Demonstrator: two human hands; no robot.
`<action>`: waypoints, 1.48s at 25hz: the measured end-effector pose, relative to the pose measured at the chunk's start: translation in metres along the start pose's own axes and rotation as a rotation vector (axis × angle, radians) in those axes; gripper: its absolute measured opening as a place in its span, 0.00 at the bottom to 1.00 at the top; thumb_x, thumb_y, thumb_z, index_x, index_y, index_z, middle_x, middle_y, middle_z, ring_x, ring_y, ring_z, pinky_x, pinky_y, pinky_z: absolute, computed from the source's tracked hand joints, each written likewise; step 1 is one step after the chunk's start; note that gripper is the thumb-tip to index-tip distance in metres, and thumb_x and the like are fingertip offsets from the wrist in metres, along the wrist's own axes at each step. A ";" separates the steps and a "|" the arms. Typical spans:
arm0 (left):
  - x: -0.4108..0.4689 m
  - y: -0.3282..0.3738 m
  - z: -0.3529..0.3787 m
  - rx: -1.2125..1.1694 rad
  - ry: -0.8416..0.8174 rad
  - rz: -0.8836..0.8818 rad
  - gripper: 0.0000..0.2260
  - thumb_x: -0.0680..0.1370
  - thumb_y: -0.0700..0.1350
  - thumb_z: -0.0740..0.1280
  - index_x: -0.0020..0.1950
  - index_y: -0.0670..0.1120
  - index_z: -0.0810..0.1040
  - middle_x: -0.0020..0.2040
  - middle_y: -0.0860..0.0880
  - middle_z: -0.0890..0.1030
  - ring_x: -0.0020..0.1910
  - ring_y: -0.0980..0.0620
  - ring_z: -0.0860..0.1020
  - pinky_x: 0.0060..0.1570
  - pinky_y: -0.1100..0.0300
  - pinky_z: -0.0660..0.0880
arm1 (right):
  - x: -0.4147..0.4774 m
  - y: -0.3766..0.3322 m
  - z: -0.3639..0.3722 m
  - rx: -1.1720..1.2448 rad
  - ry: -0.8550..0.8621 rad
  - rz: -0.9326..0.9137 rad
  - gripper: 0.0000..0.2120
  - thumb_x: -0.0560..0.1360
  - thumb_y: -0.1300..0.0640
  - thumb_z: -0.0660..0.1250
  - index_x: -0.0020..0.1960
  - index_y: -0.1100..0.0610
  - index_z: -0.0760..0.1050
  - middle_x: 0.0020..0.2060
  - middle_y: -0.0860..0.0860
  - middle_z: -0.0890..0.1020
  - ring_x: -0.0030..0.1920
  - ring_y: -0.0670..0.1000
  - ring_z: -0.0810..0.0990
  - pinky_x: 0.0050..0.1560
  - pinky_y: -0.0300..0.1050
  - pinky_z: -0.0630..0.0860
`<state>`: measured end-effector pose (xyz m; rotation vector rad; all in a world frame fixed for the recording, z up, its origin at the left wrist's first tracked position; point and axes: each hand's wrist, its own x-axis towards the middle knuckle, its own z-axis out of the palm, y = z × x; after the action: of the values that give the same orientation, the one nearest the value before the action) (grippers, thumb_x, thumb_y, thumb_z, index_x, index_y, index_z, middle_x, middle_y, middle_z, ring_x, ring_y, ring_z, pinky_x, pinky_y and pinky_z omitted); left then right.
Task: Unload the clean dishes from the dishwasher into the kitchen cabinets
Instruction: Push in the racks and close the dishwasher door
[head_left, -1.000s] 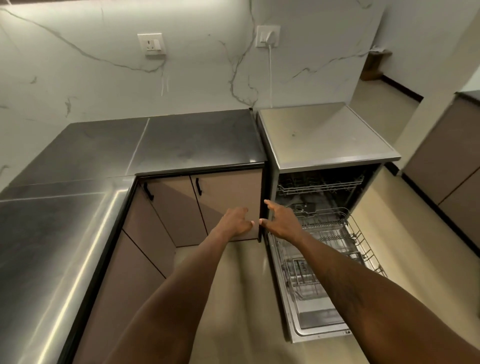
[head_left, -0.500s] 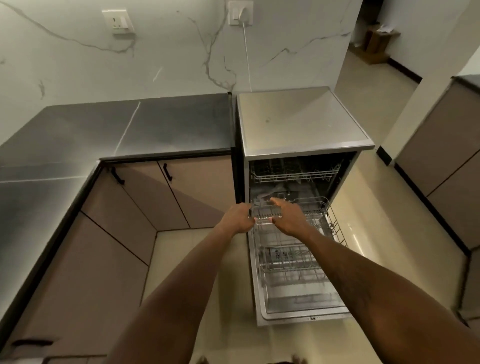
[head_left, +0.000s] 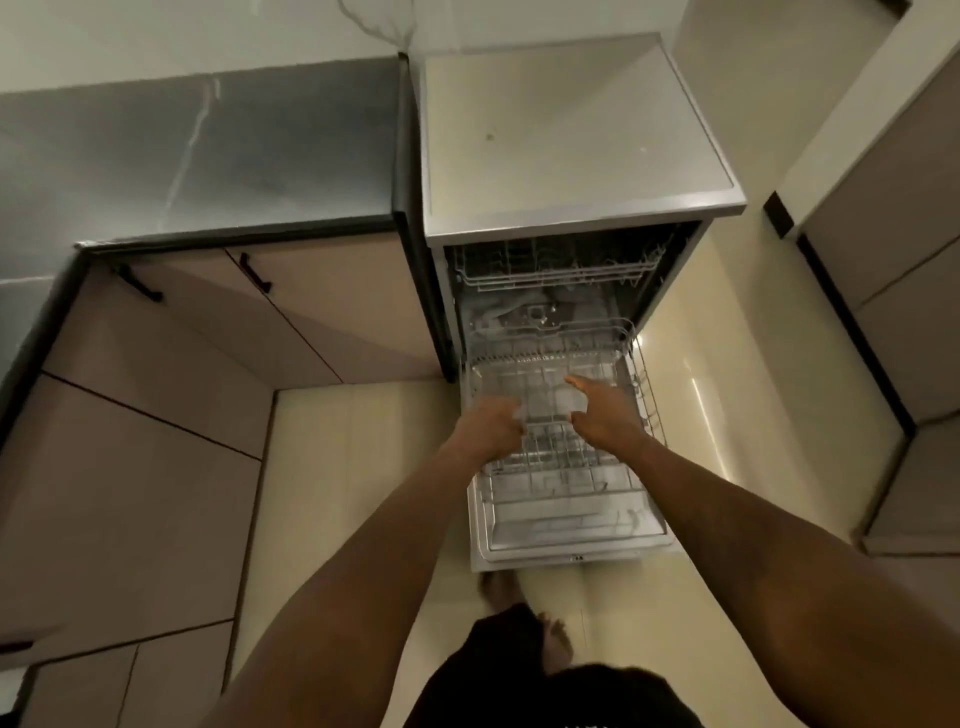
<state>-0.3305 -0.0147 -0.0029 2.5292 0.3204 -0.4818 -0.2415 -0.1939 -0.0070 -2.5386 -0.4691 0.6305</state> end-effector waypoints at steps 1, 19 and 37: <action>0.011 -0.005 0.012 0.034 -0.035 -0.001 0.09 0.77 0.43 0.66 0.55 0.44 0.80 0.53 0.45 0.82 0.52 0.44 0.80 0.52 0.52 0.78 | 0.005 0.013 0.006 0.000 -0.013 0.028 0.30 0.74 0.62 0.71 0.75 0.52 0.70 0.69 0.52 0.77 0.59 0.51 0.81 0.50 0.31 0.72; 0.178 -0.073 0.376 -0.053 -0.038 -0.125 0.09 0.81 0.49 0.63 0.55 0.50 0.83 0.48 0.49 0.84 0.48 0.47 0.81 0.45 0.55 0.78 | 0.117 0.271 0.261 -0.050 -0.179 -0.004 0.12 0.77 0.57 0.69 0.59 0.52 0.83 0.53 0.51 0.86 0.52 0.54 0.84 0.56 0.46 0.79; 0.242 -0.080 0.385 0.161 0.340 0.029 0.19 0.65 0.33 0.71 0.55 0.41 0.83 0.50 0.46 0.83 0.52 0.45 0.79 0.54 0.53 0.78 | 0.196 0.295 0.281 -0.322 0.201 -0.411 0.19 0.65 0.69 0.70 0.51 0.53 0.85 0.44 0.51 0.87 0.43 0.55 0.84 0.44 0.47 0.77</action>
<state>-0.2410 -0.1294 -0.4411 2.7670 0.3820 -0.0639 -0.1593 -0.2507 -0.4478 -2.6404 -1.0528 0.1543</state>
